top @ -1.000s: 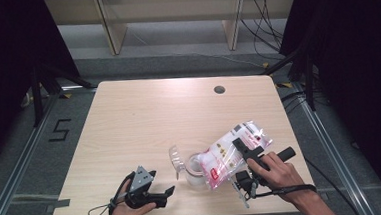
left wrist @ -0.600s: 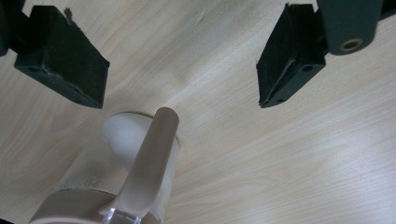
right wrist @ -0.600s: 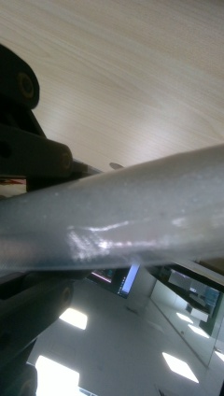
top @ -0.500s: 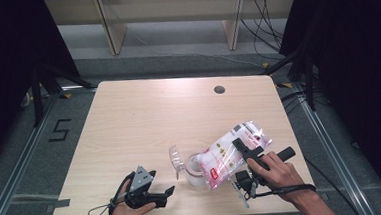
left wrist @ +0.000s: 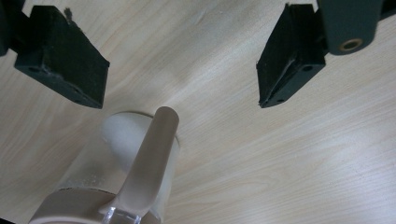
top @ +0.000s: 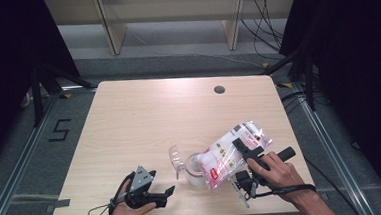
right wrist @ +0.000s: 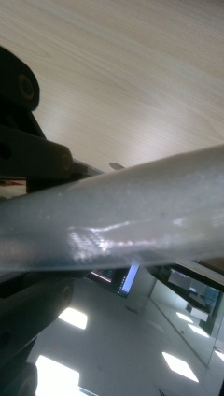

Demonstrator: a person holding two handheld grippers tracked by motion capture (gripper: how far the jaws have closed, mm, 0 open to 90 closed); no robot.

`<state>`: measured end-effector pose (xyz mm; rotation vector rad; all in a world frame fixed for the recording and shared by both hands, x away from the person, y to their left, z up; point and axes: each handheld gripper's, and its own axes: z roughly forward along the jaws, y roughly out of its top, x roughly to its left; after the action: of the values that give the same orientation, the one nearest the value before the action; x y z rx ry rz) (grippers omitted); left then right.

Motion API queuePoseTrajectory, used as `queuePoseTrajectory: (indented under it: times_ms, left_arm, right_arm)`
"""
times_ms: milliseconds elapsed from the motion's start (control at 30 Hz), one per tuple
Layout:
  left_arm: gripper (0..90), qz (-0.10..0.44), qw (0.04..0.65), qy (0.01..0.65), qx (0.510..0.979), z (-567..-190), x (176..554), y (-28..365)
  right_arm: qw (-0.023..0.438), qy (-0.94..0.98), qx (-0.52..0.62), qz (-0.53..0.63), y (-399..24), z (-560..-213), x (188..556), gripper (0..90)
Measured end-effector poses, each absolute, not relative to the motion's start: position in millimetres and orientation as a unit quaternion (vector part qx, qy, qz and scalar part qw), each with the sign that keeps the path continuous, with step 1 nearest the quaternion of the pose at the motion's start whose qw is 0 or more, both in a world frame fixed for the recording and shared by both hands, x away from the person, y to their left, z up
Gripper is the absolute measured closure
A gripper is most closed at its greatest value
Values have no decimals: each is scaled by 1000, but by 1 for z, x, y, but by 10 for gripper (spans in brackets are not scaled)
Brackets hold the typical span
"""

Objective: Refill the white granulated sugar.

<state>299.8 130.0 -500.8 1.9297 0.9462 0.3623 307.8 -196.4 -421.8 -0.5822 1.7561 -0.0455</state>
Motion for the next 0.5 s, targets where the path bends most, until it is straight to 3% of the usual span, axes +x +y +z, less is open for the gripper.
queuePoseTrajectory:
  times_ms: [500]
  left_arm:
    - [160,147,462,383,786,-501,300,131]
  right_arm:
    - [601,760,-247,-21,-196,-422,307,718]
